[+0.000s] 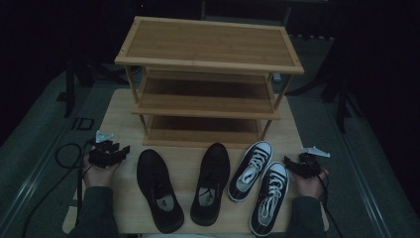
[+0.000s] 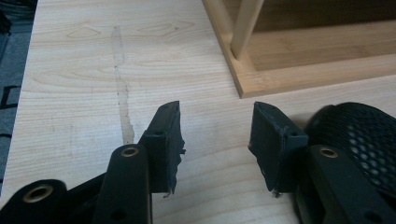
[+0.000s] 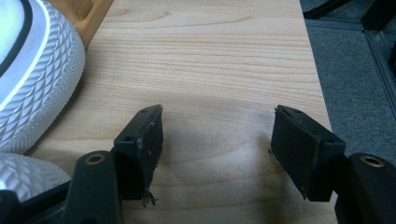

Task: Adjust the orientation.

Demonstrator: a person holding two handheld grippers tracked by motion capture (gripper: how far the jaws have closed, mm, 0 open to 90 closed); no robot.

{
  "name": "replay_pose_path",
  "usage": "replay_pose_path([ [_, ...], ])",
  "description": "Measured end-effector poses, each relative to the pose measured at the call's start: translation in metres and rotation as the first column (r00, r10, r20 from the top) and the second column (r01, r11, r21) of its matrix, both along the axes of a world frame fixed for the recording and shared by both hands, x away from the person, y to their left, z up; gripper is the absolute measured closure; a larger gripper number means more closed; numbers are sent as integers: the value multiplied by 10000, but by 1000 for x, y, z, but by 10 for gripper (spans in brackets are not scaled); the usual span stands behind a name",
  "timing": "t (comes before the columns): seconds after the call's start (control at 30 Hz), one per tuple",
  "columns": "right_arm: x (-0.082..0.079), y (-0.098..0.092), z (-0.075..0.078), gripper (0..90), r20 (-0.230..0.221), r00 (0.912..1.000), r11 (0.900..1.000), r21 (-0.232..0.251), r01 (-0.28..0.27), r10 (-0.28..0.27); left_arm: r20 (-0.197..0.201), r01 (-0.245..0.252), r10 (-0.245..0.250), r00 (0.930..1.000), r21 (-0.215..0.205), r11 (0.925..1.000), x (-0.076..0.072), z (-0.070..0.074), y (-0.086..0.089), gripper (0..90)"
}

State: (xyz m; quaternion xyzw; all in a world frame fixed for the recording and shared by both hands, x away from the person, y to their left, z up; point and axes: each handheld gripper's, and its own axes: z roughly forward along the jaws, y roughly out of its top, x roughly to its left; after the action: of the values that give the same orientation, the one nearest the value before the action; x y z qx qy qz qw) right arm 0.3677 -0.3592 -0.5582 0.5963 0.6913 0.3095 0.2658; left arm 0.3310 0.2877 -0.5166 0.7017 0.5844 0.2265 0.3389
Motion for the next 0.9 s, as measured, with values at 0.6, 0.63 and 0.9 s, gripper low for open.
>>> replay_pose_path([
  [0.6,0,0,0,339,-7,10000,10000,2,-15,15,-99,902,-904,9959,-160,9958,-30,3,-19,591],
  [0.63,0,0,0,339,-6,10000,10000,2,-15,15,-104,938,-940,9955,-157,9955,-32,3,-20,596],
  [0.9,0,0,0,339,-5,10000,10000,-2,-15,15,-436,1344,-1344,9900,-21,9909,-42,-5,-25,753],
])
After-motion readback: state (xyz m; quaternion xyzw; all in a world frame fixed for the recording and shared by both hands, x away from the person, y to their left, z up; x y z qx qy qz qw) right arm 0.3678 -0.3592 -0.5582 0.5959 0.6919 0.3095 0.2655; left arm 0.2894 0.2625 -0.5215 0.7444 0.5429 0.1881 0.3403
